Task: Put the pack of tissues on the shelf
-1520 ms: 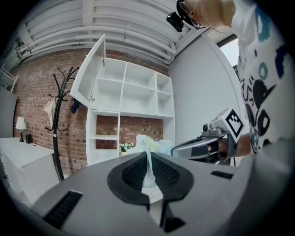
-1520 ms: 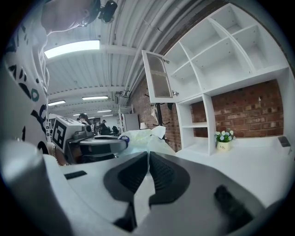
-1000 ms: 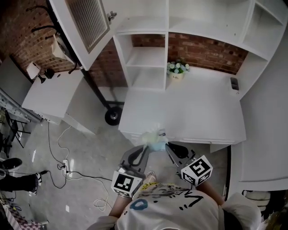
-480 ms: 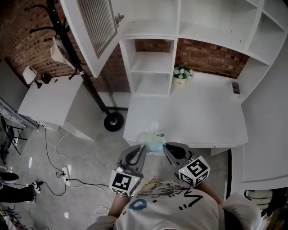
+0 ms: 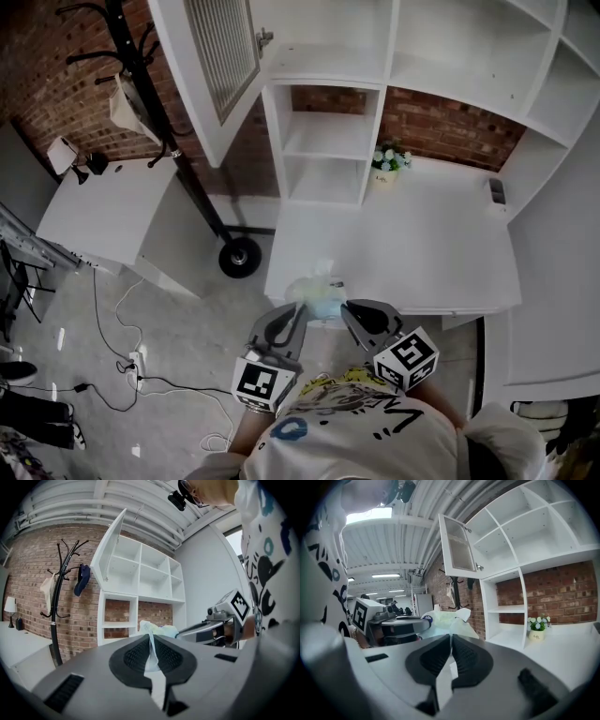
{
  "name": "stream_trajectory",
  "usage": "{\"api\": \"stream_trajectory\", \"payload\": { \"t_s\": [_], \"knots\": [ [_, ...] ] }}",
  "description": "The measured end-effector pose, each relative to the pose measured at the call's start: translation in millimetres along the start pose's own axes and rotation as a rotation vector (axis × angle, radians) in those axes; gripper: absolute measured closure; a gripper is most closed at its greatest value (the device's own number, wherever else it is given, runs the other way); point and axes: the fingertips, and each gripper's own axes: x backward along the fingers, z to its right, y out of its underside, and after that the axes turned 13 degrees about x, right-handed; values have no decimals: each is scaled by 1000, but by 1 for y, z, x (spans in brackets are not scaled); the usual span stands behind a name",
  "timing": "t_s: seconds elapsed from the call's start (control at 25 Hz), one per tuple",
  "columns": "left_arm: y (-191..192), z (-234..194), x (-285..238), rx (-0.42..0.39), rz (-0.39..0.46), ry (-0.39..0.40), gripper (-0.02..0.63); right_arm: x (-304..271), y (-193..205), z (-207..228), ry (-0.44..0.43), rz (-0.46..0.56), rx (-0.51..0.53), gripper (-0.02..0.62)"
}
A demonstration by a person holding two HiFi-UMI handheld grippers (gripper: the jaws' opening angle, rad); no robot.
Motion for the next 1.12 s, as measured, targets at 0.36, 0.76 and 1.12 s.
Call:
{"api": "stream_trajectory", "payload": {
  "t_s": [0.36, 0.76, 1.12],
  "knots": [
    [16, -9, -11, 21, -47, -8, 580, -11, 14, 5, -26, -26, -42, 565],
    [12, -33, -43, 12, -77, -28, 580, -38, 21, 37, -48, -21, -60, 565],
    [-8, -45, -87, 9, -46, -22, 580, -57, 7, 83, -49, -1, -42, 565]
  ]
}}
